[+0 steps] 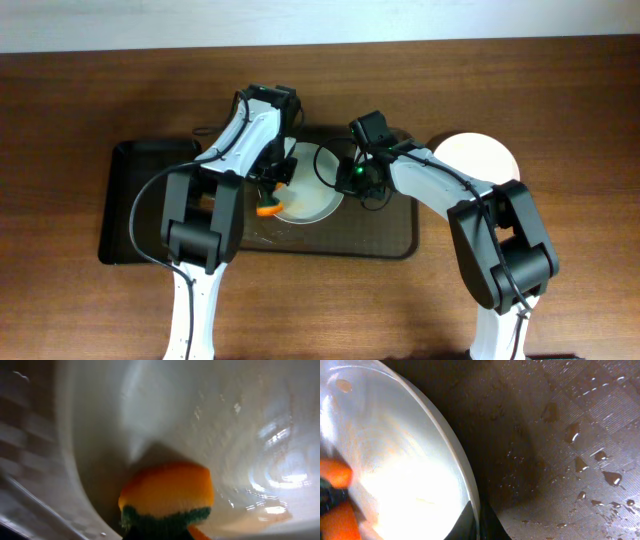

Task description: Clean dirty plates on tray and stack at the side

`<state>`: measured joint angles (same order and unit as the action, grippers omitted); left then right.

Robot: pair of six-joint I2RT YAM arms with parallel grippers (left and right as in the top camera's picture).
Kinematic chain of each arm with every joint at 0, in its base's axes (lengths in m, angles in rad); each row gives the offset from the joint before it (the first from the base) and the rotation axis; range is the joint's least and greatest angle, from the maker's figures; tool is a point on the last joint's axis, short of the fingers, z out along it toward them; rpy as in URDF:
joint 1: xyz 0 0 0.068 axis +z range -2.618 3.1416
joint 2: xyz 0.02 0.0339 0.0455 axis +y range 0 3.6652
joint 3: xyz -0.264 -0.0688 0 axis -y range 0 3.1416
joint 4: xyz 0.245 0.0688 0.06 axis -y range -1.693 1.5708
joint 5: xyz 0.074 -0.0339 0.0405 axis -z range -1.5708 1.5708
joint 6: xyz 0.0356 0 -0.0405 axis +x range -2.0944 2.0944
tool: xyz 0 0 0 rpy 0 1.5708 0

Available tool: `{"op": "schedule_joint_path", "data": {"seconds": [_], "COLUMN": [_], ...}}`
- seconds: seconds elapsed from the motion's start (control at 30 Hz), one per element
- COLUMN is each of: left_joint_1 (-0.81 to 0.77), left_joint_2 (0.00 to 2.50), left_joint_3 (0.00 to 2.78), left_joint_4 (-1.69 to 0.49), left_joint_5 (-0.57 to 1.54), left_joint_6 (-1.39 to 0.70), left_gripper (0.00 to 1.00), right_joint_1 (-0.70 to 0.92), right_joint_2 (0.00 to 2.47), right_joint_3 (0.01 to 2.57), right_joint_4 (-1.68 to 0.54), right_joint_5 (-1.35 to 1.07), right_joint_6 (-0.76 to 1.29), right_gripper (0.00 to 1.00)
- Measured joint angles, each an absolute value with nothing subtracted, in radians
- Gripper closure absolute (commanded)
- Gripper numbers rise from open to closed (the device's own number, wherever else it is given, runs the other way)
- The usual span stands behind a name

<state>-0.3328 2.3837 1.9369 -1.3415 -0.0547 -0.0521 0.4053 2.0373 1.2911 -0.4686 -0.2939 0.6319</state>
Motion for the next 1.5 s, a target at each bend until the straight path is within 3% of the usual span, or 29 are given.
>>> {"op": "schedule_joint_path", "data": {"seconds": [0.23,0.37,0.47,0.5,0.57,0.6,0.8,0.93,1.1,1.33,1.5], "left_joint_1": [-0.334,-0.332,-0.305,-0.29,-0.267,-0.265,-0.242,-0.234,-0.226,-0.199,-0.19], "left_joint_2": [2.377,2.454,2.475,2.459,2.451,2.447,2.446,2.45,2.501,2.503,2.503], "left_joint_3": [1.958,2.181,2.54,2.661,2.845,2.861,2.864,2.864,2.861,2.861,2.861], "left_joint_4": [-1.026,-1.171,-1.364,-1.408,-1.484,-1.489,-1.548,-1.563,-1.57,-1.567,-1.571], "left_joint_5": [-0.031,-0.001,0.001,0.001,0.0,0.0,0.001,0.0,0.001,0.001,0.0], "left_joint_6": [-0.07,-0.073,-0.073,-0.073,-0.073,-0.073,-0.073,-0.073,-0.073,-0.073,-0.073], "left_gripper": [1.0,1.0,1.0,1.0,1.0,1.0,0.98,0.98,0.99,1.0,1.0], "right_joint_1": [0.405,0.406,0.405,0.405,0.405,0.406,0.398,0.393,0.45,0.842,0.93], "right_joint_2": [2.037,2.037,2.037,2.037,2.04,2.041,2.049,1.932,1.644,1.639,1.639], "right_joint_3": [1.291,1.292,1.294,1.294,1.289,1.288,1.285,1.266,1.27,1.269,1.269], "right_joint_4": [-0.467,-0.464,-0.427,-0.407,-0.349,-0.334,-0.342,-0.469,-0.612,-0.639,-0.639], "right_joint_5": [-0.293,-0.294,-0.296,-0.286,-0.244,-0.228,-0.231,-0.197,0.191,1.116,1.416], "right_joint_6": [0.633,0.635,0.632,0.628,0.621,0.621,0.584,0.495,0.362,0.305,0.302], "right_gripper": [0.94,0.72,0.63,0.63,0.88,0.96,0.96,0.96,0.96,0.96,0.96]}}
